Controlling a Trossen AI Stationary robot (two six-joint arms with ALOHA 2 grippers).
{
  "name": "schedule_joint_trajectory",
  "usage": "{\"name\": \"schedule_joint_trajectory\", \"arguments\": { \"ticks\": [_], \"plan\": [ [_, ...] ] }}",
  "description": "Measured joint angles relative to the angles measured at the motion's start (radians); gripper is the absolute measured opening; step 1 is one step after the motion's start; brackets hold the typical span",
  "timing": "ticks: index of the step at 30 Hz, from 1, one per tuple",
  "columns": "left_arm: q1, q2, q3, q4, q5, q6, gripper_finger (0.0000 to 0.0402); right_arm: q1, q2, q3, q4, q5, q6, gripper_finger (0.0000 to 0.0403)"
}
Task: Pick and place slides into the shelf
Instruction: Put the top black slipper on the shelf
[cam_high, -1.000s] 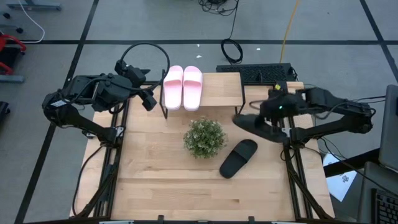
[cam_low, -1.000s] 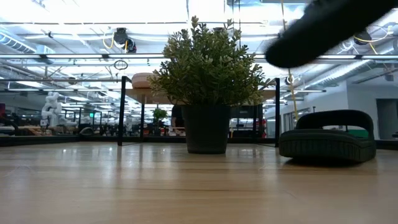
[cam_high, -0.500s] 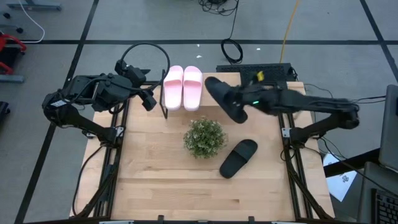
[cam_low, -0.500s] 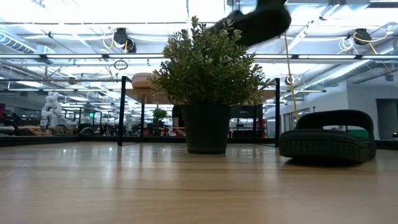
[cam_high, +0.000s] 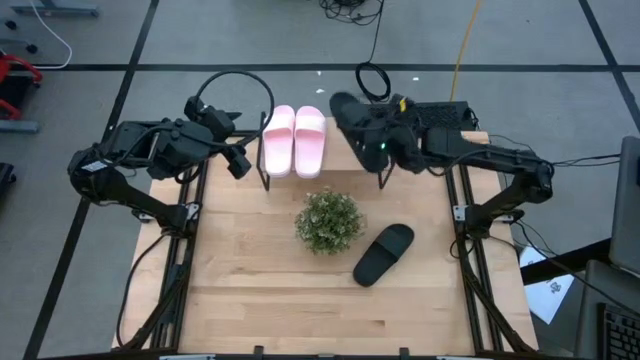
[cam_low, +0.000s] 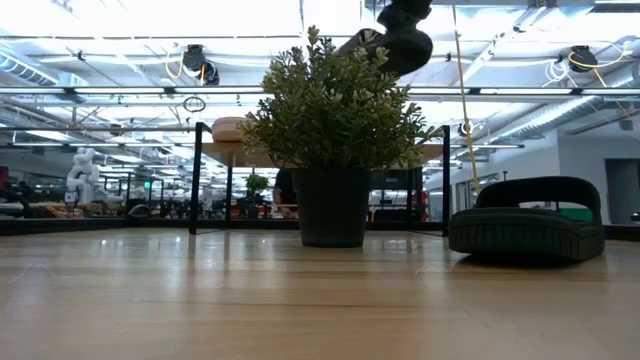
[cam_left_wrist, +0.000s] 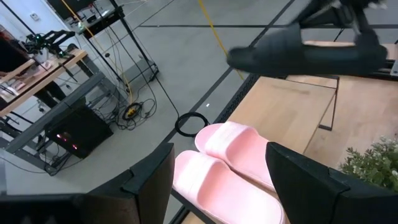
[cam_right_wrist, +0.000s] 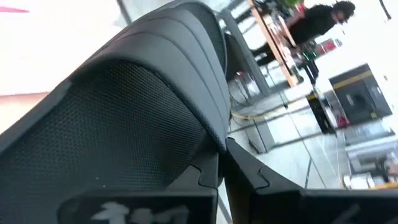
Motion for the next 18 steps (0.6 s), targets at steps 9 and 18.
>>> {"name": "schedule_joint_trajectory", "arguments": {
  "ticks": [9, 18],
  "plan": [
    [0.0, 0.0, 0.0, 0.0, 0.0, 0.0, 0.0255, -0.112, 0.019, 0.009, -0.174, -0.007, 0.139, 0.0],
    [0.004, 0.0, 0.0, 0.0, 0.0, 0.009, 0.0255, -0.159, 0.087, 0.008, -0.199, -0.06, 0.199, 0.0]
  ]
}}
